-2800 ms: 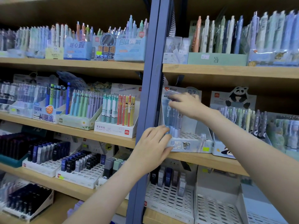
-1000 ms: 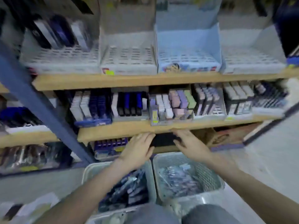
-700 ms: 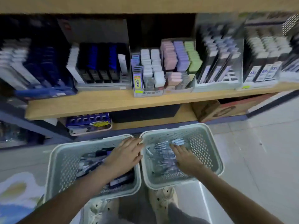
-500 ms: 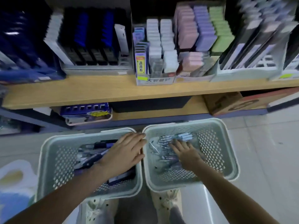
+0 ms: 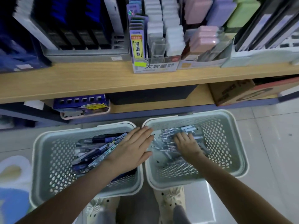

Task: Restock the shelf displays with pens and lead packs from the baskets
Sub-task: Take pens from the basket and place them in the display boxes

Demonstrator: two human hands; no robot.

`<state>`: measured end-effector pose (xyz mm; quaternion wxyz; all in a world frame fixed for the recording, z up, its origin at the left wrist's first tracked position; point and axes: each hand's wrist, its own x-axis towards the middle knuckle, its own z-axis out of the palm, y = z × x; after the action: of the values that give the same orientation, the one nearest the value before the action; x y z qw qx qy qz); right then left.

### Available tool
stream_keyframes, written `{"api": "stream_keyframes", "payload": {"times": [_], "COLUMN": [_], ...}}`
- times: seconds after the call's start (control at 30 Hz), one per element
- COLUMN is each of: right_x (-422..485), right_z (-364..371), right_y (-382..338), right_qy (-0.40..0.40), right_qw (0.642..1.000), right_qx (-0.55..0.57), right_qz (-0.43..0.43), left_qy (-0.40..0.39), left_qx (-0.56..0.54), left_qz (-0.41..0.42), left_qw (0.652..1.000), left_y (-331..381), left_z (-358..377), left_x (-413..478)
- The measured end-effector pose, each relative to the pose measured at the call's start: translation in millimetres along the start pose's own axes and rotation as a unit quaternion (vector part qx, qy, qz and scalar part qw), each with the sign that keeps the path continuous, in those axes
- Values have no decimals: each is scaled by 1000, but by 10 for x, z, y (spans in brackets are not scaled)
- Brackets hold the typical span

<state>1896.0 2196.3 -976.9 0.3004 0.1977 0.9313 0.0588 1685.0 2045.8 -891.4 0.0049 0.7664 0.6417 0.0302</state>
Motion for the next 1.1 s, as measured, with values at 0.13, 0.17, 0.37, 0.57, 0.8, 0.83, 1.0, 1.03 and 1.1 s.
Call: {"api": "stream_keyframes", "payload": {"times": [0.13,0.17,0.37,0.57,0.8,0.83,1.0,1.03,1.1], "right_x": [2,-4,-33,-67,-237,-251,-378,-403,-446], "right_z": [-52,-53,-53,-89,-398,-455,-789,-873,-1027], "right_y": [-20,-17,6,-34,79,86,109,109,114], "right_qy": [-43,-33,-15,9,88,88,74,71,81], "right_qw": [999,999,998,996,963,948,823,785,712], "right_qx": [27,28,55,88,241,296,563,615,696], "right_qz": [15,4,-18,-33,-85,-75,12,23,42], "left_qy": [-13,-15,-7,-2,23,28,49,53,43], "left_qx": [0,0,-7,-13,-81,-104,-258,-281,-326], "left_qz": [2,4,10,6,-38,-53,-139,-149,-159], "left_qw": [1000,1000,1000,1000,996,993,955,947,931], "left_y": [-13,-15,7,16,52,77,237,272,336], "left_z": [10,11,-4,36,50,28,-123,-151,-223], "left_x": [8,14,21,0,-19,-14,125,167,258]}}
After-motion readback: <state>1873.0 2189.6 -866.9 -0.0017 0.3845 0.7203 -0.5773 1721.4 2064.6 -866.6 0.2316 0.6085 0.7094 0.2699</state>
